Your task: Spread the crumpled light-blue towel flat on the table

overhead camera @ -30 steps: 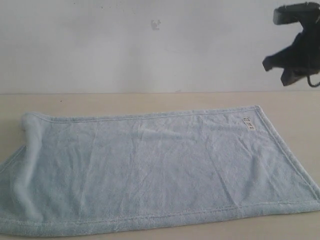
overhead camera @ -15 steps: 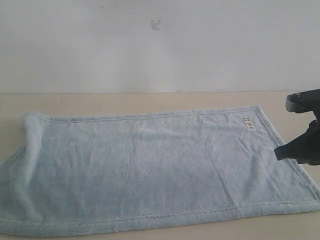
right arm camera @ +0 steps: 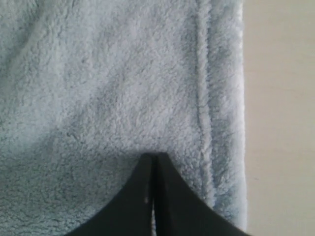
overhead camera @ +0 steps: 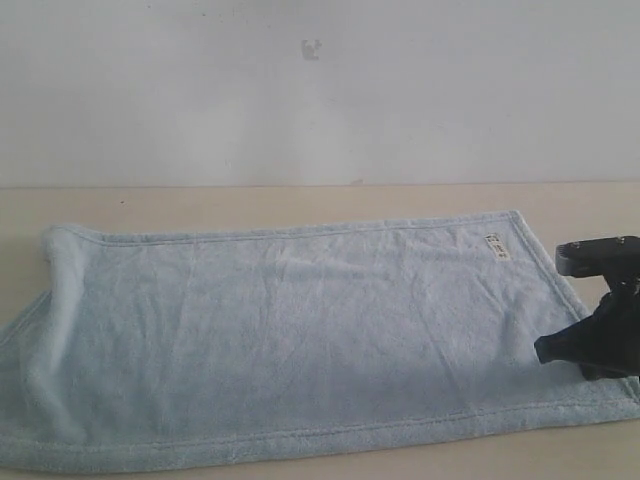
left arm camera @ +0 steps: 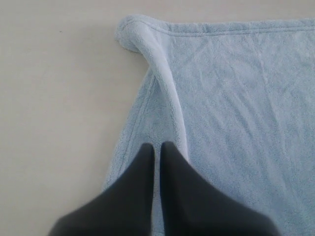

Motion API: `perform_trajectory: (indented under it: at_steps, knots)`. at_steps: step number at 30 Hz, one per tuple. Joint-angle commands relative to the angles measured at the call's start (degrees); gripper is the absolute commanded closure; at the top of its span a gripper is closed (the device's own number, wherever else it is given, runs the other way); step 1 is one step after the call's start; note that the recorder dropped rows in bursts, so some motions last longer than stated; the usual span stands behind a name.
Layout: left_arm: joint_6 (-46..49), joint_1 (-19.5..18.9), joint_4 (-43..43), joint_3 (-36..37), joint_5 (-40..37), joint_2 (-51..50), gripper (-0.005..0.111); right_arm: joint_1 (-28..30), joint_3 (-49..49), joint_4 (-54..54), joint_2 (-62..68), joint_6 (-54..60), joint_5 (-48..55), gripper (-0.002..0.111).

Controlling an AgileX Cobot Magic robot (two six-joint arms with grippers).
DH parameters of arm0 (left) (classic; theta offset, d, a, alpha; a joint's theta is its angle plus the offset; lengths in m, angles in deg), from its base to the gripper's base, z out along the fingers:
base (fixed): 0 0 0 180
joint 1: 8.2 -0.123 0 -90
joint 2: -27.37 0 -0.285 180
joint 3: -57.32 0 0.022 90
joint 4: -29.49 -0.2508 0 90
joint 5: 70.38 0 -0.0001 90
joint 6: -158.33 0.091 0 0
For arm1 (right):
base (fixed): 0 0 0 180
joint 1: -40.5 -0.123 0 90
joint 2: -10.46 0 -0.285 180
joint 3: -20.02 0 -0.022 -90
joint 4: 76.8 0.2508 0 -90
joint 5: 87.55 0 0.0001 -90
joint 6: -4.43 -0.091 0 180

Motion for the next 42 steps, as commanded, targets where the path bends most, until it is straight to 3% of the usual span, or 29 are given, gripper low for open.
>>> perform_trajectory:
  at_steps: [1,9,15,22,25,30,32,36,42]
  knots:
    - [0.31,-0.15,0.62,0.28,0.88,0.25,0.103,0.24,-1.31,-3.97,0.67,-3.86,3.47,0.108]
    - [0.31,-0.15,0.62,0.28,0.62,0.25,0.103,6.62,-8.95,-18.12,-0.15,-26.61,2.99,0.108]
    - [0.31,-0.15,1.09,0.28,0.50,0.25,0.103,8.09,-11.76,-18.84,-5.48,-28.80,-0.56,0.108]
    - [0.31,-0.15,1.92,1.66,0.39,0.25,0.101,2.70,-11.76,-18.93,-13.16,-28.67,-1.95,0.108]
    - [0.42,-0.15,1.92,2.73,1.21,0.25,0.090,1.05,-11.76,-18.93,-16.40,-28.90,-1.95,0.108]
    - [1.22,-0.15,1.92,3.67,2.46,-0.21,0.062,0.23,-11.76,-18.93,-21.81,-29.27,-4.46,0.108]
    - [1.22,-0.15,2.11,3.67,2.36,-1.87,0.057,0.23,-11.76,-18.79,-23.78,-29.38,-5.25,0.108]
    - [1.22,-0.15,2.23,4.77,4.20,-7.46,0.060,0.15,-11.76,-18.39,-26.86,-29.93,-5.60,0.108]
    - [3.15,-0.02,2.36,4.77,7.16,-15.09,0.090,0.15,-11.76,-17.33,-29.63,-29.93,-5.83,0.108]
